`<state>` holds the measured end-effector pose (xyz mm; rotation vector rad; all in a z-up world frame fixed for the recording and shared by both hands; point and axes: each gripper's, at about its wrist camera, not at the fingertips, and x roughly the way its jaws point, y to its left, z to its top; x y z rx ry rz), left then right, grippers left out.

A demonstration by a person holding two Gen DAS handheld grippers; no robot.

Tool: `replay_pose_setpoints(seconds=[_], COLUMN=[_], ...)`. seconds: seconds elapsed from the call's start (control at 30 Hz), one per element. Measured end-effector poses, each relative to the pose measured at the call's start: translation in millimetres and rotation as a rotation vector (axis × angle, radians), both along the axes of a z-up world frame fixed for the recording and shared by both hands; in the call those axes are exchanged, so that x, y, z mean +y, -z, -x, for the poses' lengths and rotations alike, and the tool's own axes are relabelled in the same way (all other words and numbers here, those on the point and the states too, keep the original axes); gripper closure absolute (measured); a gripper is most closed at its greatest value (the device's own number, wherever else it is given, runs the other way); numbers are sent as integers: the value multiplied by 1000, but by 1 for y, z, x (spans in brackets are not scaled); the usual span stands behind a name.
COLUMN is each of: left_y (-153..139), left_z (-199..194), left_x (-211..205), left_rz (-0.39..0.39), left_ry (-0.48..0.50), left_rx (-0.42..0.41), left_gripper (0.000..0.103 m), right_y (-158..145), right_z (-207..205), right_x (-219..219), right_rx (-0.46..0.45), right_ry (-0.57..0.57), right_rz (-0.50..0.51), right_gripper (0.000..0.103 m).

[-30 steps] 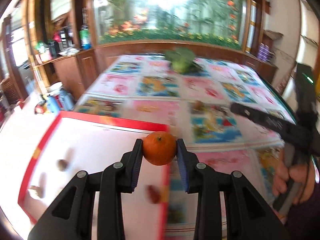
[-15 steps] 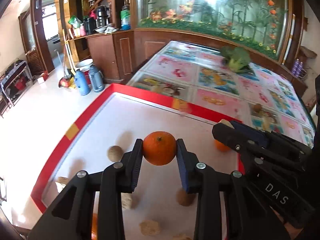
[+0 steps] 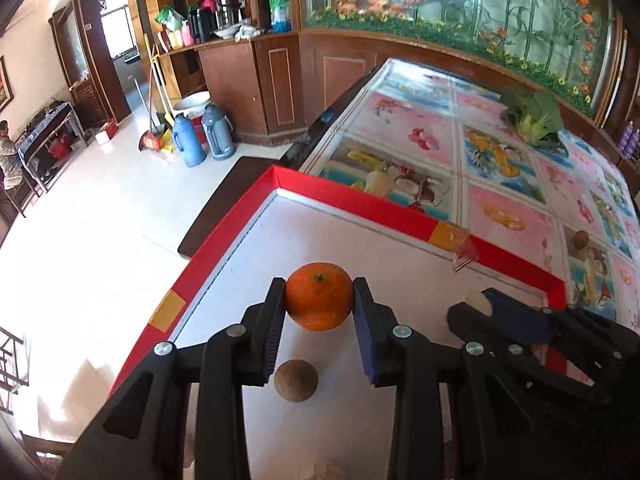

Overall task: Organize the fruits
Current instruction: 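Carry the orange and bread cube into the tray and open both tools, then move both tools back over the remaining items on the cloth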

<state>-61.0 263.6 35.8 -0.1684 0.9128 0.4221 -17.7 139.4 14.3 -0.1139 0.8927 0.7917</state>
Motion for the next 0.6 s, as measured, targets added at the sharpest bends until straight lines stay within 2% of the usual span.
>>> replay_pose_setpoints(seconds=[0.07,0.2,0.27,0.37,0.43,0.53,0.6], left_y=[7,6,5,5,0,-12,-20], left_z=[-2,-3,-2,1,7,18,25], left_x=[1,-2,-3,-2,-5,-15,-26], left_rz=[17,3,-2,24,10,-7,-4], left_ry=[-2,-12,-19,-44,-56,-50,-18], left_rx=[31,50,58,62,51,13,-11], left_gripper=[67,67,66,59,54,53,50], right_y=[-1,-3,-5,-17,-30,-51,-60], right_z=[1,2,0,-4,-5,-10,-21], right_x=[-1,-2,-5,-20,-32,-61,-86], right_rx=[8,6,22,32,8,-48,-63], right_ry=[-12,-26,-35,-60,-64,-37,9], right_rz=[8,20,12,-78,-133,-204,-245], right_gripper=[78,76,70,60,57,49,49])
